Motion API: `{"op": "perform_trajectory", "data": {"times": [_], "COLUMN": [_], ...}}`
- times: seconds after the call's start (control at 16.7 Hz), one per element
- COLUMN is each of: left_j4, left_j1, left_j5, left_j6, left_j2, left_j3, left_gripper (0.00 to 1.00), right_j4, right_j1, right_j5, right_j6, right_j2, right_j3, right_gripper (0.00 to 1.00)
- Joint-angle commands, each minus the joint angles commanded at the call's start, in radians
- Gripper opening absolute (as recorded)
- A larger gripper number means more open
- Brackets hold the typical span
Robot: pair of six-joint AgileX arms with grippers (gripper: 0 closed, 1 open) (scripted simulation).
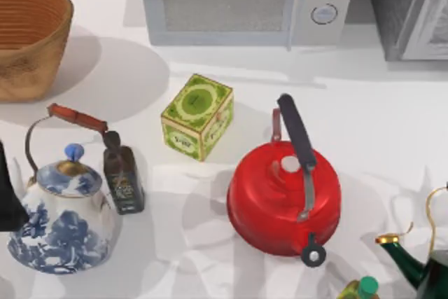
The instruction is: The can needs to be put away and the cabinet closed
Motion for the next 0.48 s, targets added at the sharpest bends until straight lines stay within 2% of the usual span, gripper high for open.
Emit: {"op": "perform_trajectory", "data": {"times": [0.18,0.48], "left_j4": [0.000,0.000], "left_j1": [0.000,0.000], "left_j5": [0.000,0.000], "left_j6": [0.000,0.000], "left_j2": [0.000,0.000], "left_j3": [0.000,0.000], "left_gripper": [1.00,1.00], "right_j4": [0.126,0.474], "right_j1": [-0.097,-0.348], "right_j5": [-0.095,-0.340], "right_j6": [0.004,0.014], "right_j2": [0.127,0.535], "right_j3": [0.053,0.169], "right_gripper": [1.00,1.00]}}
